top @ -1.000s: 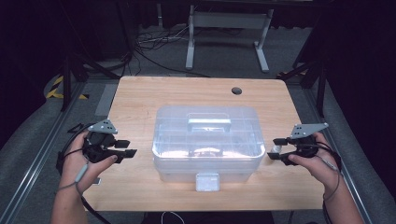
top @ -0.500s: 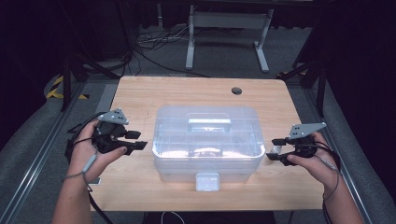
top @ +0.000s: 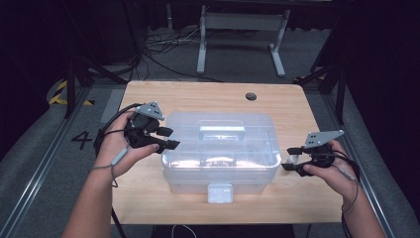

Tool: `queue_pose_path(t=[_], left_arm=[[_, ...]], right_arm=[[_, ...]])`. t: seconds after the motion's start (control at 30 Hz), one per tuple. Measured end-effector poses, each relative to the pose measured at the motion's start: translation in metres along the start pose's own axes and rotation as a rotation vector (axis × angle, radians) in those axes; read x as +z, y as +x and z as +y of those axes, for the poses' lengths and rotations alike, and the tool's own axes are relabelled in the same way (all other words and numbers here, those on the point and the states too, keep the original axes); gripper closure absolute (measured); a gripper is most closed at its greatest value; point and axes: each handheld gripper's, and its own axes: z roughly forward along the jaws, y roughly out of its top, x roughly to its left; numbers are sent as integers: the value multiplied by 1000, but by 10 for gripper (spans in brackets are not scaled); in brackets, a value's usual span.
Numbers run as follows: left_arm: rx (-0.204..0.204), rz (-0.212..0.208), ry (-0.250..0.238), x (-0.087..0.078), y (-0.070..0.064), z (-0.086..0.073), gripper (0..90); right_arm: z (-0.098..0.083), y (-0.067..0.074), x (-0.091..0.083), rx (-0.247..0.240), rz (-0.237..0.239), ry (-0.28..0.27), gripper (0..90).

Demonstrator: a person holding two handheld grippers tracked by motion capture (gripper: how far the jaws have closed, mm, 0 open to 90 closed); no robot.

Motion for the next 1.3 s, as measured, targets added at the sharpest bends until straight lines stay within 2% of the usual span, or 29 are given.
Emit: queue_pose_path(t=[0.3,0.4,0.47,0.5,0.6,0.63,0.7,0.8,1.0,1.13,1.2,1.3], left_arm=[[36,-21,-8,14,2,22,516],[45,-29,-4,21,4,29,508],[50,-35,-2,25,4,33,515],[51,-41,-1,27,4,35,515],[63,-49,8,33,3,39,514],[66,-51,10,35,3,40,512],[72,-54,14,40,2,43,505],[79,-60,20,47,1,48,491],[93,-71,18,59,1,55,473],[105,-72,23,65,0,58,467],[116,-75,30,70,0,60,467],[132,-80,37,75,-2,62,471]], right_arm=[[-6,5,-4,7,-4,10,367],[-8,7,-4,16,7,8,303],[-10,9,-3,23,25,0,225],[-11,10,-1,22,19,-13,190],[-11,12,-1,27,-6,-44,183],[-11,12,0,46,-14,-62,192],[-12,15,0,33,-13,-55,281],[-12,19,2,10,-2,-37,351],[-11,21,3,-10,11,-19,382],[-12,21,4,-2,29,-13,408],[-13,22,6,0,49,-12,436],[-13,22,7,-26,74,-14,476]])
